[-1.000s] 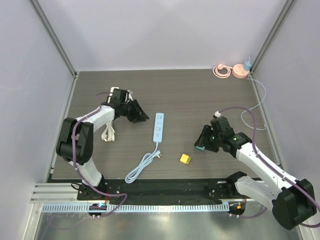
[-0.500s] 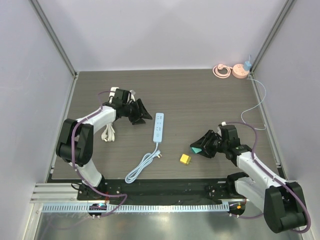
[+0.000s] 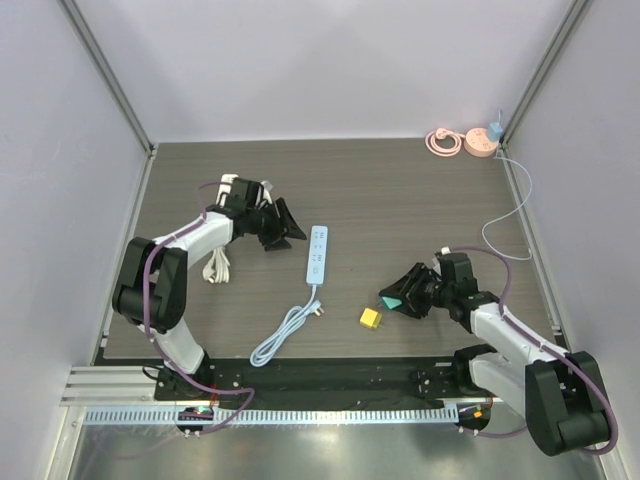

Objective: Pull the plug off the socket

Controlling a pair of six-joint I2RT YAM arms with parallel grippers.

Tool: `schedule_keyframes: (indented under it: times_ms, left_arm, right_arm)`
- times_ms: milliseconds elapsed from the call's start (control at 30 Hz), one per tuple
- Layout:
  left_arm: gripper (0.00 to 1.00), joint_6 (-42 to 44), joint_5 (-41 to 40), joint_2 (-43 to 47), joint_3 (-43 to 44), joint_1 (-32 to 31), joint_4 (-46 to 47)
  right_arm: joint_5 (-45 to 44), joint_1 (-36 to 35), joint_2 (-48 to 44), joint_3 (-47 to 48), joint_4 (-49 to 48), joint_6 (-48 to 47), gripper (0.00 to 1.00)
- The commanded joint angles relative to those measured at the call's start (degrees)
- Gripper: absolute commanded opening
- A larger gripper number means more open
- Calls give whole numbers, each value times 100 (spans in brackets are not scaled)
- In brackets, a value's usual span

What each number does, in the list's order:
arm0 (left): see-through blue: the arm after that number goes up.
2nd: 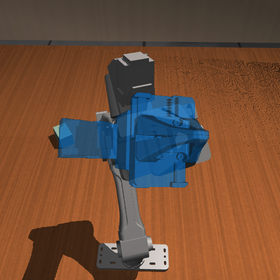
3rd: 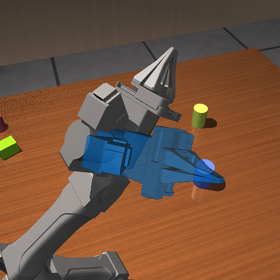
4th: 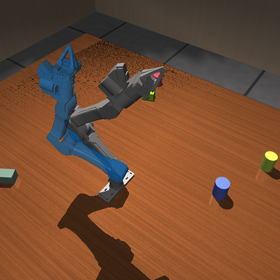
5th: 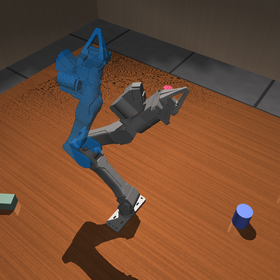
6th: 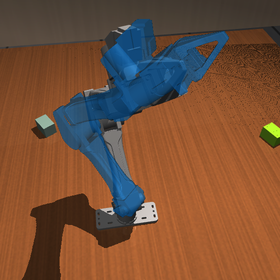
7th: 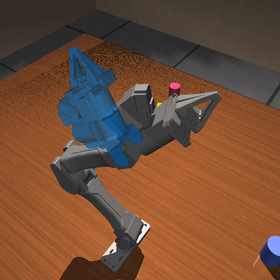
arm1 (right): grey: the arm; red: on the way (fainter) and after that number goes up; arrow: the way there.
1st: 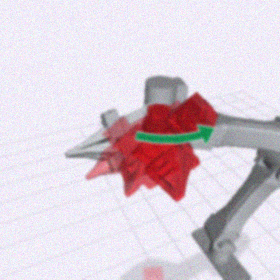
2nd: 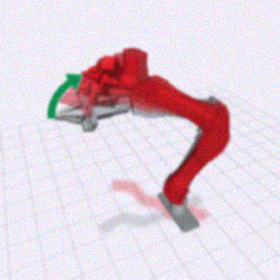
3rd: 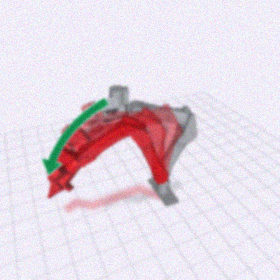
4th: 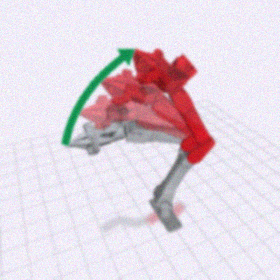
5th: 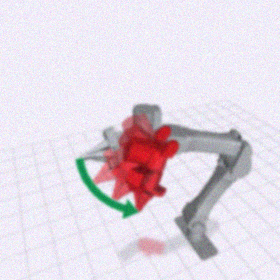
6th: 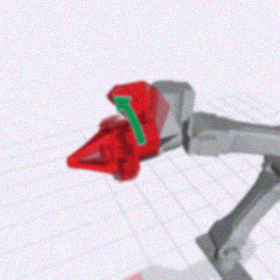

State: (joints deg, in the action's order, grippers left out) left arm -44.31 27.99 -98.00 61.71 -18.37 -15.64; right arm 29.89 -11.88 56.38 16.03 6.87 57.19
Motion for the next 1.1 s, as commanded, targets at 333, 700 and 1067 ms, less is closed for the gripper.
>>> schedule_keyframes:
  times_ms: [333, 700, 1067]
  left_arm:
    - [66, 898, -1207, 281, 736, -430, -922]
    - [75, 1619, -2946, -228, 1317, -1563, -1846]
    - [70, 1751, -3941, -940, 1467, -2206, -1785]
  right_arm:
    - [113, 19, 207, -39, -407, -208, 85]
    - [-1055, 28, -522, 1269, 1351, -1640, 86]
    - [-924, 2, -848, 1359, 1712, -2467, 87]
